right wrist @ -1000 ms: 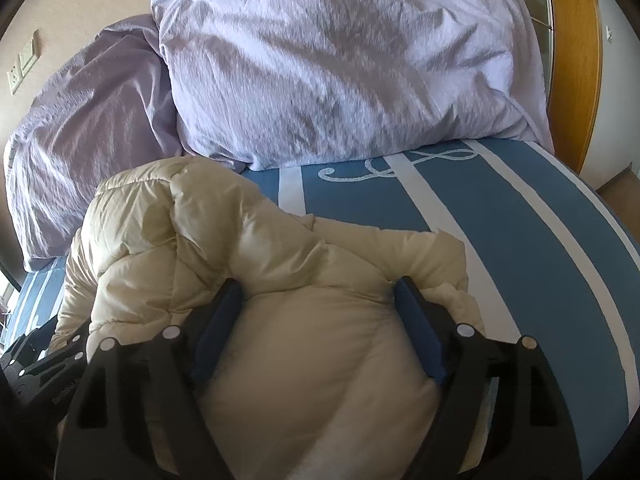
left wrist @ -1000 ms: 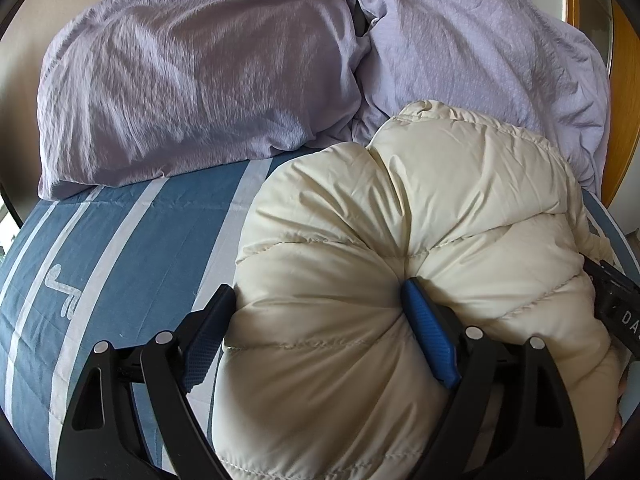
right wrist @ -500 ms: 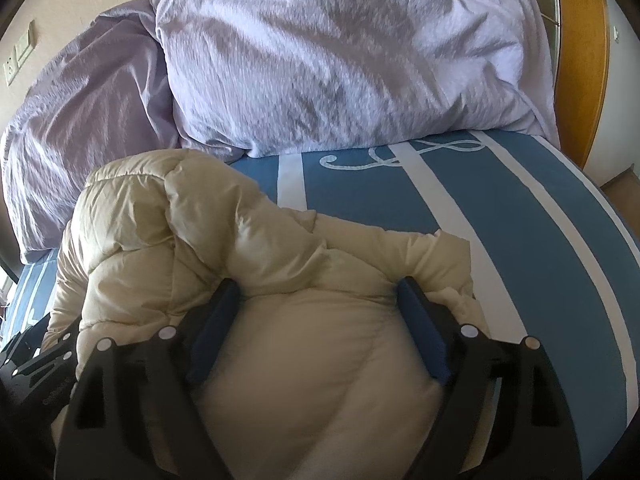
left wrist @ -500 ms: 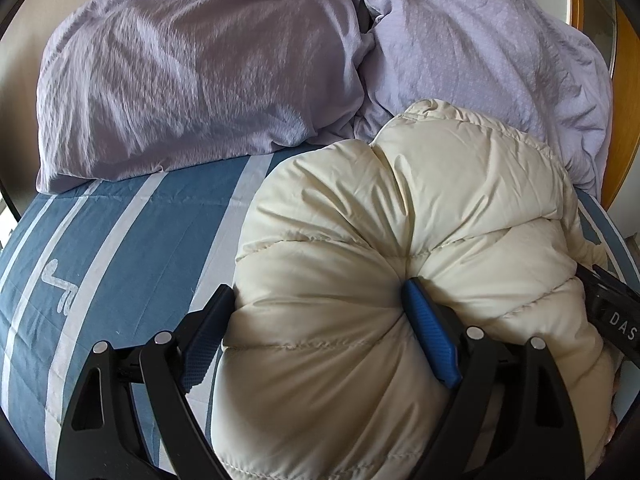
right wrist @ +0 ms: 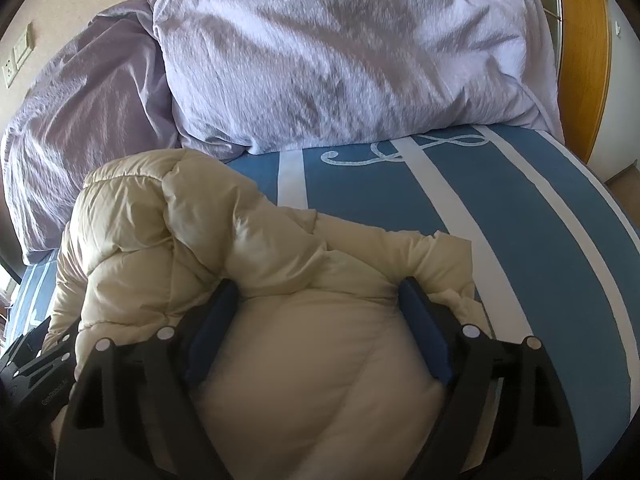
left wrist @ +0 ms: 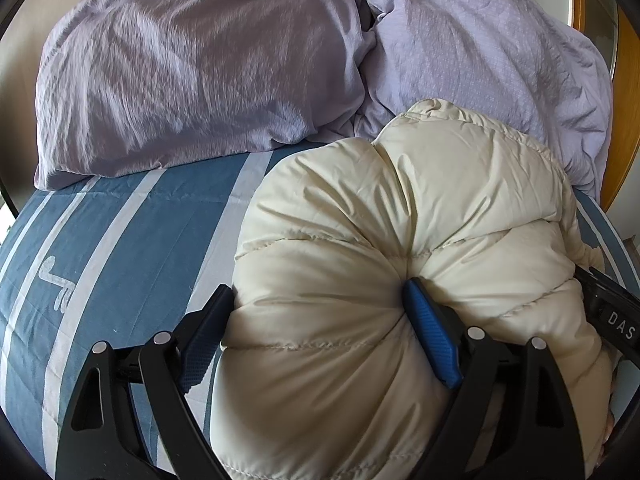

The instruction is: Fold large clothes

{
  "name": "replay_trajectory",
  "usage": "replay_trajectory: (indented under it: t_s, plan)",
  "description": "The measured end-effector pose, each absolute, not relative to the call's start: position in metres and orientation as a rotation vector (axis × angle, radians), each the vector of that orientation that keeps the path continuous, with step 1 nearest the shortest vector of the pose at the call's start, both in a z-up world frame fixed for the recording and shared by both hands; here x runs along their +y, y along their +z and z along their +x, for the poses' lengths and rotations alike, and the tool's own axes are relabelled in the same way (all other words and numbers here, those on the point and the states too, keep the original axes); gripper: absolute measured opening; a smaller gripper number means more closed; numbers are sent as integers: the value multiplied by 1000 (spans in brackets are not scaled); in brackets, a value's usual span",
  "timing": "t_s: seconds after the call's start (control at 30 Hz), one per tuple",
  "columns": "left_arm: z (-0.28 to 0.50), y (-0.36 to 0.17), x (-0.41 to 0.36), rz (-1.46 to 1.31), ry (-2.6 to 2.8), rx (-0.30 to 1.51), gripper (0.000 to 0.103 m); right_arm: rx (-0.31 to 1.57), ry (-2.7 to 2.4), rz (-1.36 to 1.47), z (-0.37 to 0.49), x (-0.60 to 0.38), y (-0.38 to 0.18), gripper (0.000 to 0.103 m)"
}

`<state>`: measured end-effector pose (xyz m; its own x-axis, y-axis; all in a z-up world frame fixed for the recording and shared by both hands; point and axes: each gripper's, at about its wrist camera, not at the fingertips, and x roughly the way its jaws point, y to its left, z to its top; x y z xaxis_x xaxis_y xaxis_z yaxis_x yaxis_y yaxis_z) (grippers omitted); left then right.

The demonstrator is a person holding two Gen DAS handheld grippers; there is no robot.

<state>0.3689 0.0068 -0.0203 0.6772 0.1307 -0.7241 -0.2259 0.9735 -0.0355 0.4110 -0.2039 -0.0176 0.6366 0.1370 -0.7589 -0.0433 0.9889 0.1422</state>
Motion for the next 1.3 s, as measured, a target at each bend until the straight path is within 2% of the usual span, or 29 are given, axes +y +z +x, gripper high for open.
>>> replay_trajectory:
  t_s: [0.4, 0.57, 0.7, 0.77, 1.0, 1.3]
  plan:
    - [373, -14, 15, -166, 203, 827, 92, 889, 133, 183, 417, -209, -20, 85]
    - [356, 2, 29, -215, 162, 852, 92, 893, 170, 250, 399, -231, -1, 85]
    - [339, 10, 47, -291, 130, 879, 92, 893, 155, 300, 382, -264, 21, 93]
    - [329, 12, 53, -304, 117, 889, 92, 922, 172, 326, 377, -278, 24, 93]
    - [309, 10, 58, -299, 80, 907, 92, 1079, 275, 392, 364, -288, 1, 95]
    - [303, -6, 78, -468, -19, 952, 92, 1172, 410, 568, 366, -285, -31, 98]
